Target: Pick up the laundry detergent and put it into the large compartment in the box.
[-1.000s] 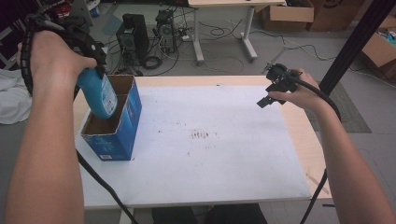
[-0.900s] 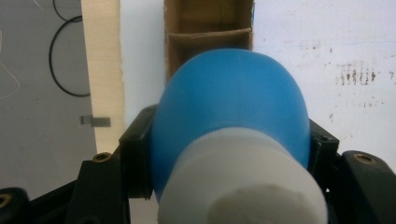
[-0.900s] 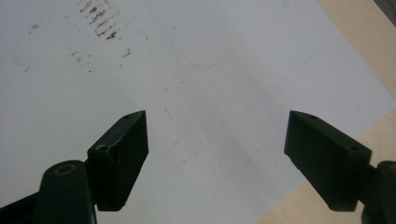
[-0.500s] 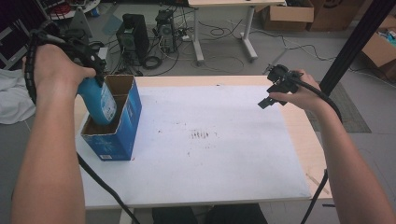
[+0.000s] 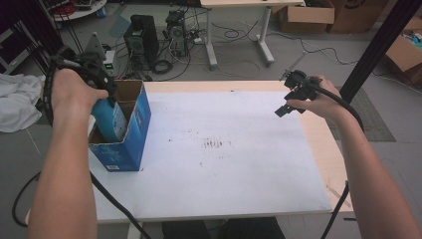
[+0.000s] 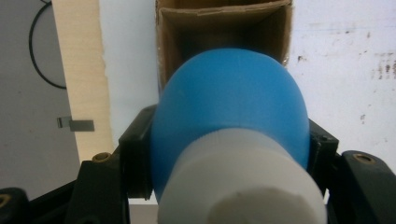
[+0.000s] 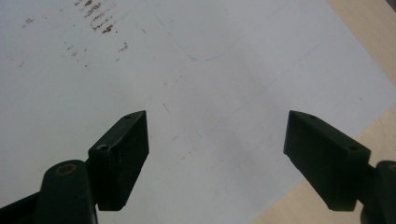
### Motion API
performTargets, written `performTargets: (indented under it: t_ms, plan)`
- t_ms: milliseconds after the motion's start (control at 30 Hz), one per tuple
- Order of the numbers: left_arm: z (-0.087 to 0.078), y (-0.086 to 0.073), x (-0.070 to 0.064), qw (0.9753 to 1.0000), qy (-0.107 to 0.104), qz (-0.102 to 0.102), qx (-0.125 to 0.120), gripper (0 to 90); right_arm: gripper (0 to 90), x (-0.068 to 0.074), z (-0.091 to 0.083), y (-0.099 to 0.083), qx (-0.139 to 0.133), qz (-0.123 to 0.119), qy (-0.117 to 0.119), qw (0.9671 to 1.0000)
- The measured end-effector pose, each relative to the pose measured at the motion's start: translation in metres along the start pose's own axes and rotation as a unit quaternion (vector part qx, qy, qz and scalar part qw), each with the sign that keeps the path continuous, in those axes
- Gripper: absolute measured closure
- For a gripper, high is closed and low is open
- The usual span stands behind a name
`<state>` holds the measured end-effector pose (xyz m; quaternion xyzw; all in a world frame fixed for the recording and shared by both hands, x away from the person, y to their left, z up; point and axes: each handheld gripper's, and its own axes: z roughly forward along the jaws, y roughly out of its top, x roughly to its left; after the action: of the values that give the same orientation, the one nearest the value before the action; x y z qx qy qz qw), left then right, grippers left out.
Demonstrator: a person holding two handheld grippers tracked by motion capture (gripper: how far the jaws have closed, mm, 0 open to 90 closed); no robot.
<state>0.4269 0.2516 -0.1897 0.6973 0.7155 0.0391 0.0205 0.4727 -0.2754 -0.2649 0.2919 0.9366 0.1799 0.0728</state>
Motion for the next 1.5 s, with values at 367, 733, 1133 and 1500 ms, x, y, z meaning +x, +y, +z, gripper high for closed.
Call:
performTargets:
  t_ms: [367, 733, 1133, 1500]
  plan:
    - [0.035, 0.003, -0.002, 0.9999, -0.005, 0.003, 0.016, 38.0, 22.2, 0.0, 0.004, 0.001, 0.004, 0.0, 0.001, 1.0]
    - [0.063, 0.004, -0.008, 0.9995, 0.005, 0.01, 0.03, 38.0, 22.2, -0.001, 0.006, 0.0, 0.007, 0.001, 0.001, 1.0]
    - [0.086, 0.002, -0.006, 0.9992, 0.005, 0.009, 0.038, 38.0, 22.2, -0.003, 0.007, -0.002, 0.006, 0.005, 0.003, 1.0]
    - [0.092, 0.001, -0.008, 0.9991, 0.007, 0.013, 0.039, 37.9, 22.2, -0.003, 0.008, -0.004, 0.006, 0.005, 0.004, 1.0]
